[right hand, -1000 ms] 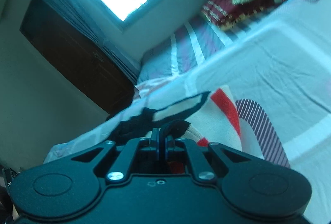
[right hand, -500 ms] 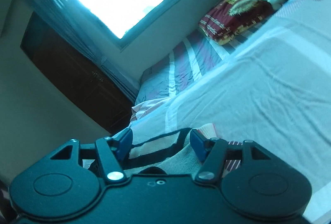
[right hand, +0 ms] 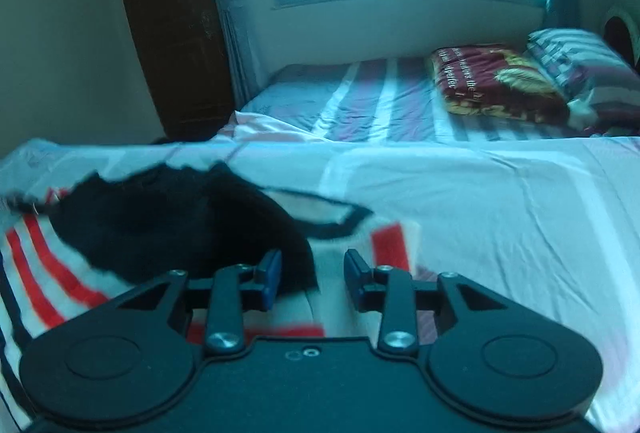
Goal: Fold small clothes
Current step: 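Release the hem and smooth the folded sweater flat with both grippers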
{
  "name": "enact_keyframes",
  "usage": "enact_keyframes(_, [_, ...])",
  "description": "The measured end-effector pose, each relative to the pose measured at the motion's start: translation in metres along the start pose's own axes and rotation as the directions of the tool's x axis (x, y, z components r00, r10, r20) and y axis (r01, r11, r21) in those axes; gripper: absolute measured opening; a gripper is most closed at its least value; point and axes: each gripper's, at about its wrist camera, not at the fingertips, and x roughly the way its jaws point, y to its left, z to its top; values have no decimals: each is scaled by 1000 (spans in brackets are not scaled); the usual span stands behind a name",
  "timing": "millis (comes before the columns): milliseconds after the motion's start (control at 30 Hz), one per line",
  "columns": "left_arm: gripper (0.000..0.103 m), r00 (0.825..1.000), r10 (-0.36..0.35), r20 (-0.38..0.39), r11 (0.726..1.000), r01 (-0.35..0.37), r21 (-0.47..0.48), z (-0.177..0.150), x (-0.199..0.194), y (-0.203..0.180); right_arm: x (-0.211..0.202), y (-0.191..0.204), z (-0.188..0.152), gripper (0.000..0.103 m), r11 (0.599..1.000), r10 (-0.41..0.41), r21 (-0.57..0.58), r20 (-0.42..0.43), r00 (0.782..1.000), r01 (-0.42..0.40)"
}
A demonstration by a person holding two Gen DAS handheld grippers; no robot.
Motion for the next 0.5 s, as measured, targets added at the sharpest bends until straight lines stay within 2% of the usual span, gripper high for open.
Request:
enact_keyframes(67, [65,1000,-4,2,1000,4,23,5,0,-1,7,-3,7,33,999,44,12,-4,999,-44])
enact_keyframes(133, [65,1000,-15,-4,999,15,30,11,3,2,15,-2,12,33,999,13,-30,-13,1000,-13])
enact_keyframes(300, [65,997,-70,-41,996,72,48,21,14,7,31,3,14,35,995,22,-91,-54,998,-27])
enact_keyframes(400, [62,995,-75,-69,994,79,70,22,23,7,36,4,13,35,995,36,-94,-66,997,-42])
enact_keyframes(467, [50,996,-54,-75,994,60,90,23,25,6,37,3,13,19,994,52,-95,-73,996,-59])
enact_keyframes(500, [41,996,-46,-73,994,53,94,23,25,5,37,5,11,7,993,45,-108,-69,997,-53])
